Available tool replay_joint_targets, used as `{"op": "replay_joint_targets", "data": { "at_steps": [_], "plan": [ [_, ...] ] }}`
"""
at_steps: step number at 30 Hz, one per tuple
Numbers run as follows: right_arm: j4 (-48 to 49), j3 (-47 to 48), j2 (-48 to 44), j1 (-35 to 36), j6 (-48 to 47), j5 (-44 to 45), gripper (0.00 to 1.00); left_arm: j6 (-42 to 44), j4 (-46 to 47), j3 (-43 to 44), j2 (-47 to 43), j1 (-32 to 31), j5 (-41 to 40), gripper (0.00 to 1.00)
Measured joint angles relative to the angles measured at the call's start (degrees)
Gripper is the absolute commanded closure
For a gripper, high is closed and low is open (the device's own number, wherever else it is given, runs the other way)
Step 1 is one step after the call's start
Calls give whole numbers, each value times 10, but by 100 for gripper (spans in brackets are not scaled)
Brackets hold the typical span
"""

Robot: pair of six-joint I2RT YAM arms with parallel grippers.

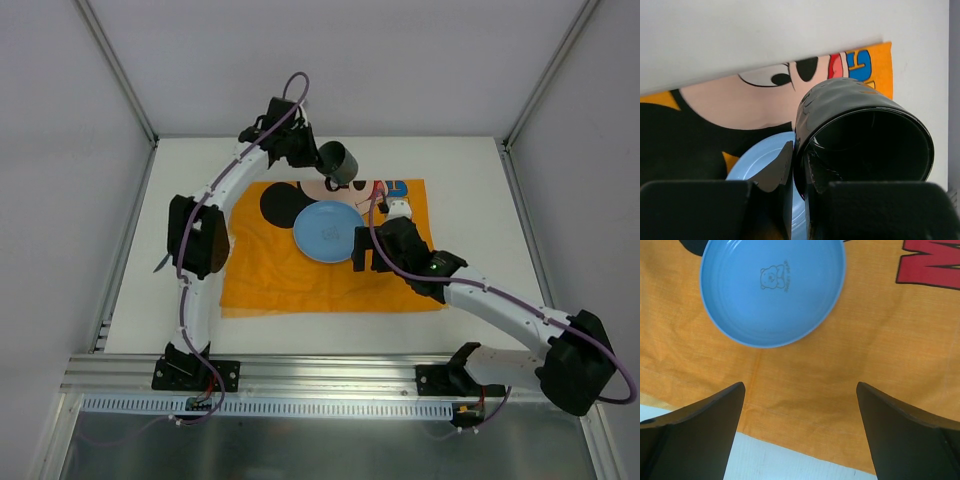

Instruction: Set the dinner table for one person

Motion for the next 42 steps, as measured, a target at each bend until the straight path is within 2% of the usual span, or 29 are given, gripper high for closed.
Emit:
{"op": "replay_joint_targets", "data": {
  "at_steps": [17, 29, 42],
  "plan": [
    [-74, -76, -133, 1, 49, 73, 1, 8, -2, 153, 130, -110, 24, 100],
    [-122, -92, -198, 18, 76, 112, 0, -51, 49, 159, 222, -140, -43, 100],
    [-141, -104, -203, 26, 87, 126, 1, -114, 142, 169, 261, -151, -89, 100]
  ]
}}
